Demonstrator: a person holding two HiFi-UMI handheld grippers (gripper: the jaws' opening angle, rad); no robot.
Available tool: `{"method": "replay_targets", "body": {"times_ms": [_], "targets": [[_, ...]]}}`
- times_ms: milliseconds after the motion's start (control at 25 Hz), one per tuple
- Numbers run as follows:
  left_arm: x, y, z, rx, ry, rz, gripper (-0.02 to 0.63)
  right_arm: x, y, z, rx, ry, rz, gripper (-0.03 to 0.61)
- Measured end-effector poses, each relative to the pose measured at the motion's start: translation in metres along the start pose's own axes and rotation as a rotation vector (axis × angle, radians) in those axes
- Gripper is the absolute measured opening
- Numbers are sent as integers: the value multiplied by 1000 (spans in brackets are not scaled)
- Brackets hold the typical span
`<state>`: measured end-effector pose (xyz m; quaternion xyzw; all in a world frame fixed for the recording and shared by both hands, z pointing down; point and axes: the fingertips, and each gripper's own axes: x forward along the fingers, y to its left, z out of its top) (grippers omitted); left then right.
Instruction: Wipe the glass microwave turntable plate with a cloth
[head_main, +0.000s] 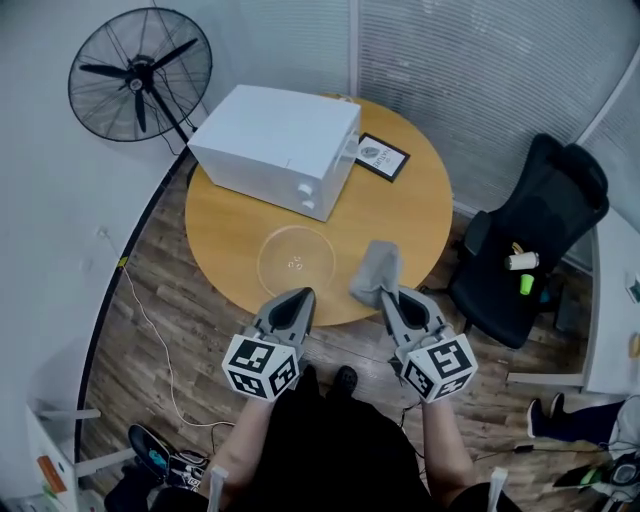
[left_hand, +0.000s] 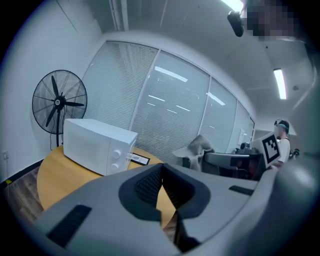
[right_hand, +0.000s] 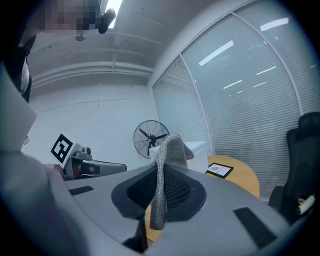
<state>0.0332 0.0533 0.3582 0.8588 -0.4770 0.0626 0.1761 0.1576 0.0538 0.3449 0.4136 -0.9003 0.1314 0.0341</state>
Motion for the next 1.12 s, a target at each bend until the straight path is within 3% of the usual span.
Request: {"method": "replay_targets", "body": {"times_ms": [360, 1120], "targets": [[-9, -14, 13, 46, -21, -10, -3, -7, 12, 10, -21, -24, 15, 20], [-25, -11, 11, 45, -27, -19, -3, -8, 39, 9, -43, -25, 47, 18]]}}
